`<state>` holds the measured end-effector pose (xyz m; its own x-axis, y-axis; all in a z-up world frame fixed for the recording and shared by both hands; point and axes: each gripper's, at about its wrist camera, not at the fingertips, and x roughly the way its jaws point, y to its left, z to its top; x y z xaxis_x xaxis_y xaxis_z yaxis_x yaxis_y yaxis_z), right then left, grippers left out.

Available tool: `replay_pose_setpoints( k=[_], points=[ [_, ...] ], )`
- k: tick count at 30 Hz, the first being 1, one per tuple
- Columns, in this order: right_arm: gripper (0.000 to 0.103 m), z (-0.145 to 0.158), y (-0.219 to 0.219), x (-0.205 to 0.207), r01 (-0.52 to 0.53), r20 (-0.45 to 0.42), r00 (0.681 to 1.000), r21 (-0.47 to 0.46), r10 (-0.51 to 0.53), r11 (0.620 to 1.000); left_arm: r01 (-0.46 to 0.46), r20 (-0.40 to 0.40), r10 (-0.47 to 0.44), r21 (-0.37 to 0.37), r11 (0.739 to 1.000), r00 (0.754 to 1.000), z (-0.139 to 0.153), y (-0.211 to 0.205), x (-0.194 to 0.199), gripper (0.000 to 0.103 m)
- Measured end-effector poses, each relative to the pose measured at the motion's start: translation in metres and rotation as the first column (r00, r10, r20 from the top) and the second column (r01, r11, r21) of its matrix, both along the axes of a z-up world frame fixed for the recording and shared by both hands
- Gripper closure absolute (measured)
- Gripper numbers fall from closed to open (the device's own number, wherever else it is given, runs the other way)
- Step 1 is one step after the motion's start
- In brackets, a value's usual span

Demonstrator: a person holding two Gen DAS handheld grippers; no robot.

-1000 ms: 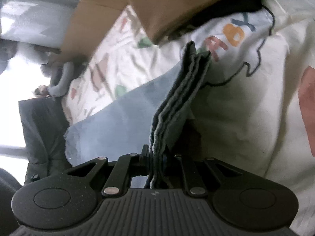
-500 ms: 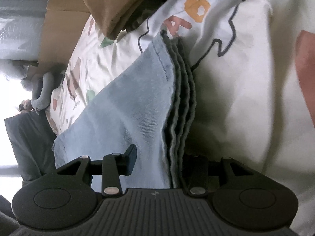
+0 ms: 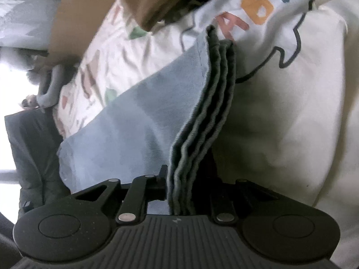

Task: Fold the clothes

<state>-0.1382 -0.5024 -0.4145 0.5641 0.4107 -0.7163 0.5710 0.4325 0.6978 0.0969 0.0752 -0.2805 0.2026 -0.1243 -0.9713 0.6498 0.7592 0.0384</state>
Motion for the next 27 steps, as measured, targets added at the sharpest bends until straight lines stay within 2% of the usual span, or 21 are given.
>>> replay_pose_setpoints(
  k=[3, 4, 7, 11, 17, 22, 27],
  points=[
    [0.086, -0.002, 0.003, 0.004, -0.016, 0.003, 1.0, -0.008, 0.016, 1.0, 0.004, -0.001, -0.004, -0.005, 1.0, 1.0, 0.001, 0.0, 0.001, 0.051],
    [0.098, 0.002, 0.005, 0.005, -0.032, 0.015, 0.999, -0.022, 0.033, 0.999, 0.006, -0.001, -0.006, -0.009, 1.0, 1.0, 0.001, 0.0, 0.002, 0.051],
    [0.098, 0.021, 0.006, 0.007, -0.078, 0.066, 0.994, -0.062, 0.082, 0.995, 0.004, 0.005, -0.003, -0.018, 1.0, 1.0, 0.0, -0.002, 0.006, 0.051],
    [0.098, 0.052, 0.002, 0.007, -0.11, 0.087, 0.989, -0.113, 0.12, 0.987, -0.017, 0.007, 0.017, -0.035, 0.999, 1.0, -0.004, -0.008, 0.013, 0.051],
    [0.098, 0.125, 0.012, 0.026, -0.19, 0.124, 0.969, -0.176, 0.213, 0.966, 0.013, -0.002, -0.013, -0.044, 0.999, 1.0, -0.007, -0.026, 0.013, 0.051],
    [0.098, 0.172, 0.024, 0.039, -0.21, 0.155, 0.958, -0.195, 0.242, 0.958, 0.03, -0.009, -0.03, -0.055, 0.998, 0.999, -0.012, -0.036, 0.015, 0.051],
    [0.098, 0.202, 0.023, 0.041, -0.208, 0.176, 0.953, -0.212, 0.247, 0.955, 0.034, -0.014, -0.034, -0.061, 0.998, 0.999, -0.016, -0.042, 0.017, 0.051]
  ],
)
